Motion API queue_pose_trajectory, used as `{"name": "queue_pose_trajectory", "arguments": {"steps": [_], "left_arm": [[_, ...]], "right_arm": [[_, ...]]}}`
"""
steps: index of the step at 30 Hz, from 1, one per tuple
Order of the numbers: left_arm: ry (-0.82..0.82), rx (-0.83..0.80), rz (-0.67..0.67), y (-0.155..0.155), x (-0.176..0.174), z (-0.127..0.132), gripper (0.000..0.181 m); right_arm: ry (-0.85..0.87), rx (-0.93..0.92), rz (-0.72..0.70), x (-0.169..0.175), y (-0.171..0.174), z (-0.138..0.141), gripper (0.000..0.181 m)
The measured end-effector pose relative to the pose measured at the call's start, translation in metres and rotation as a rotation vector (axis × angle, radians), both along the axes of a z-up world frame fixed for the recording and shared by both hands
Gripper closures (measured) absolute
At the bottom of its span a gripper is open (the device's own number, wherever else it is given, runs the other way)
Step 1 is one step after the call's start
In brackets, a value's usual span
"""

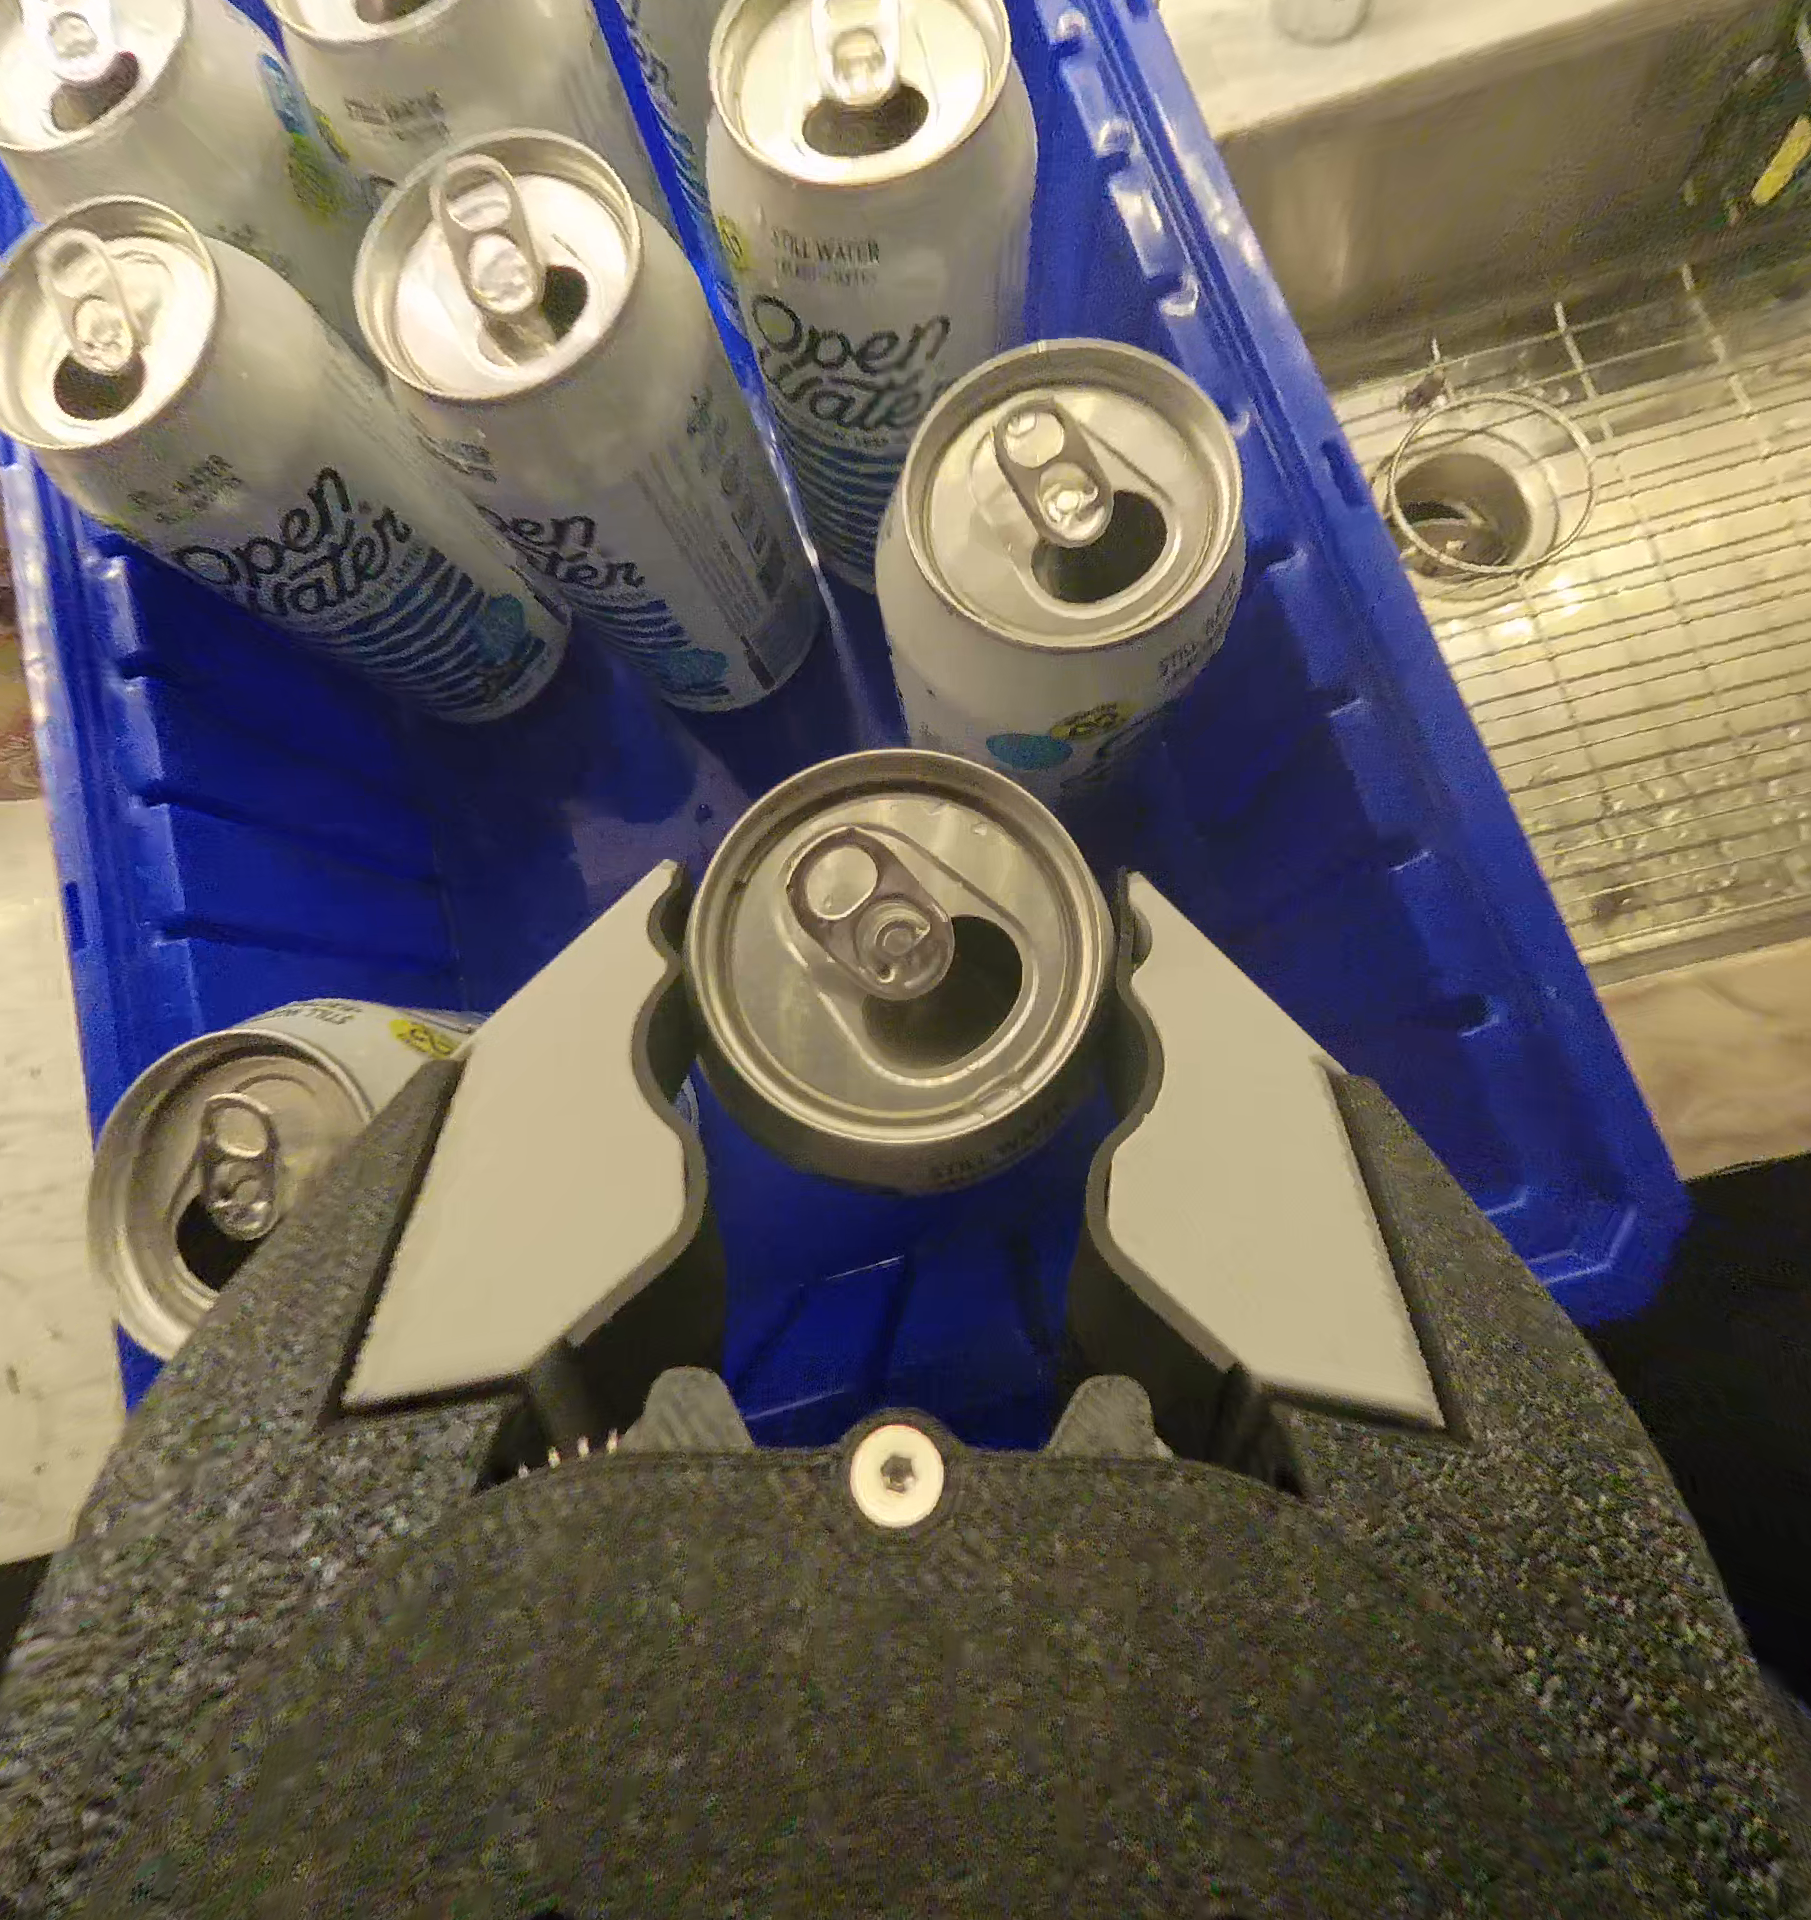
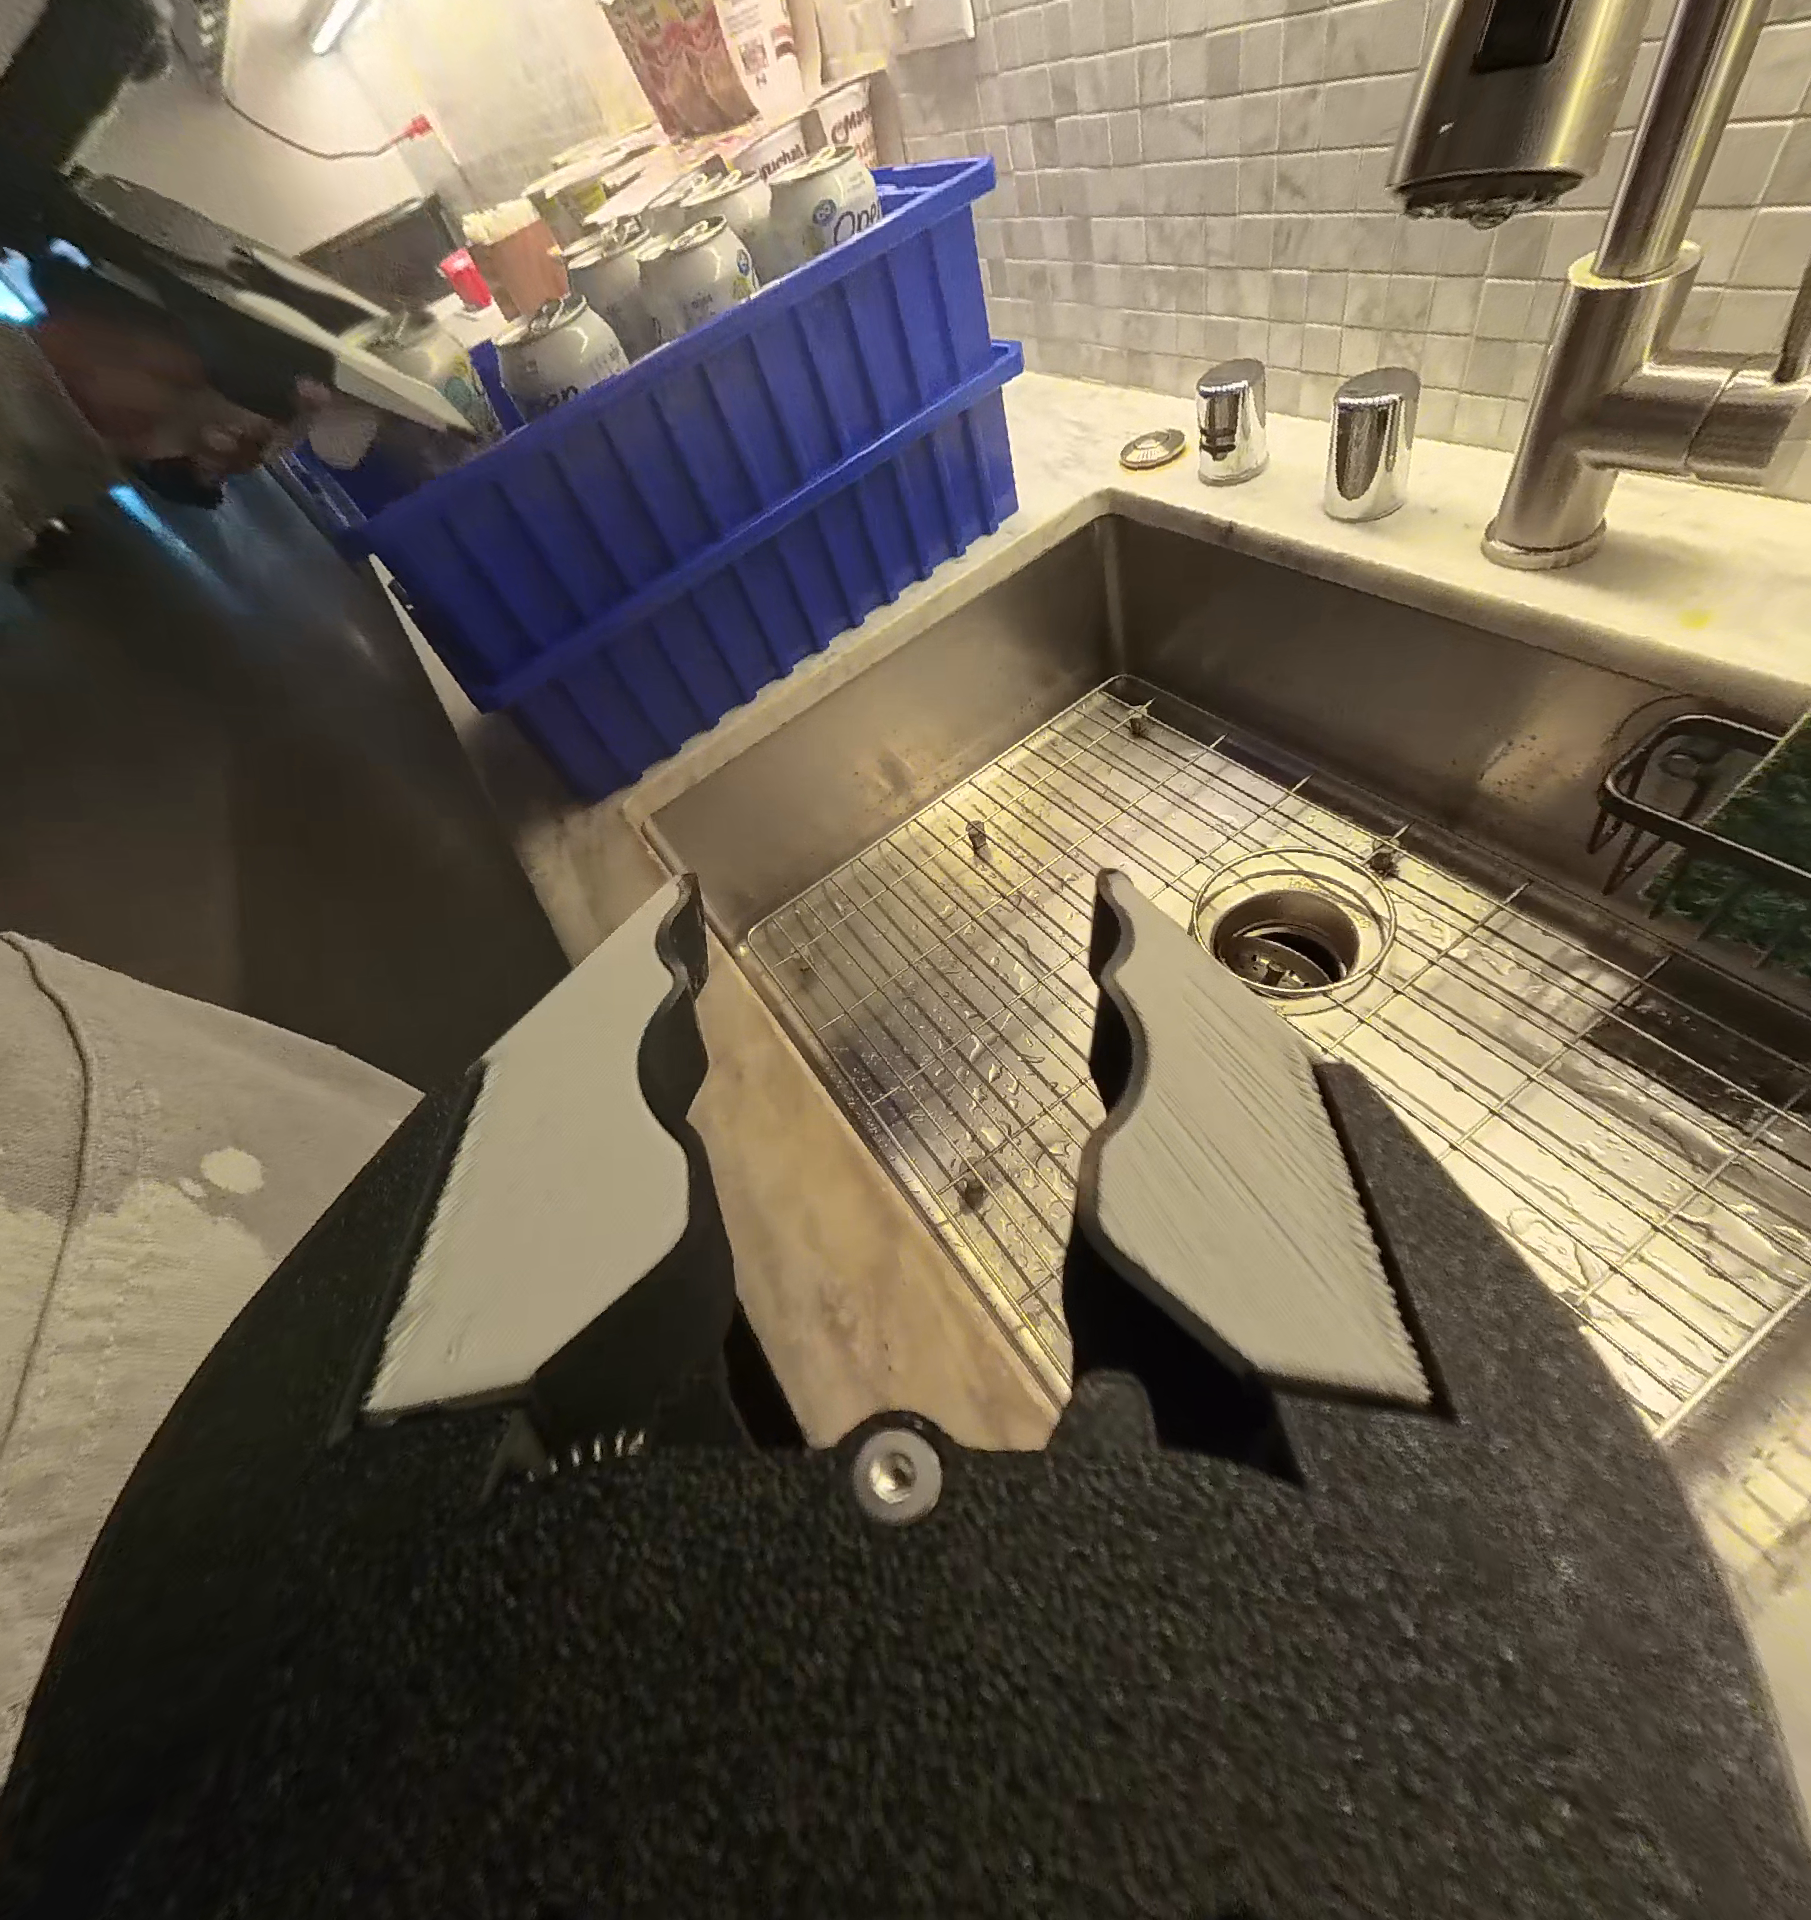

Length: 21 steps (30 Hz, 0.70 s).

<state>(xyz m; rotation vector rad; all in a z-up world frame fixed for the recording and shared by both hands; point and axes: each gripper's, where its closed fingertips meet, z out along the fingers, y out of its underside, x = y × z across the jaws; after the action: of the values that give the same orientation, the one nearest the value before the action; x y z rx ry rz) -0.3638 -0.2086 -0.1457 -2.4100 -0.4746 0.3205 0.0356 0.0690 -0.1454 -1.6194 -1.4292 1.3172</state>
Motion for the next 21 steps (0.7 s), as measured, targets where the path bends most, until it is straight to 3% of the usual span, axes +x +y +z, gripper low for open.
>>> {"name": "queue_pose_trajectory", "arguments": {"steps": [4, 13, 21], "left_arm": [[-0.021, -0.015, -0.046, 0.003, 0.004, -0.017, 0.100], [-0.058, -0.092, -0.135, -0.016, 0.005, -0.021, 0.098], [-0.061, -0.259, -0.260, -0.022, 0.008, -0.003, 0.097]], "right_arm": [[-0.027, -0.010, 0.017, -0.003, -0.005, -0.004, 0.107], [-0.054, -0.004, 0.056, -0.009, -0.015, -0.010, 0.107], [-0.077, 0.009, 0.119, -0.017, -0.023, -0.012, 0.107]]}}
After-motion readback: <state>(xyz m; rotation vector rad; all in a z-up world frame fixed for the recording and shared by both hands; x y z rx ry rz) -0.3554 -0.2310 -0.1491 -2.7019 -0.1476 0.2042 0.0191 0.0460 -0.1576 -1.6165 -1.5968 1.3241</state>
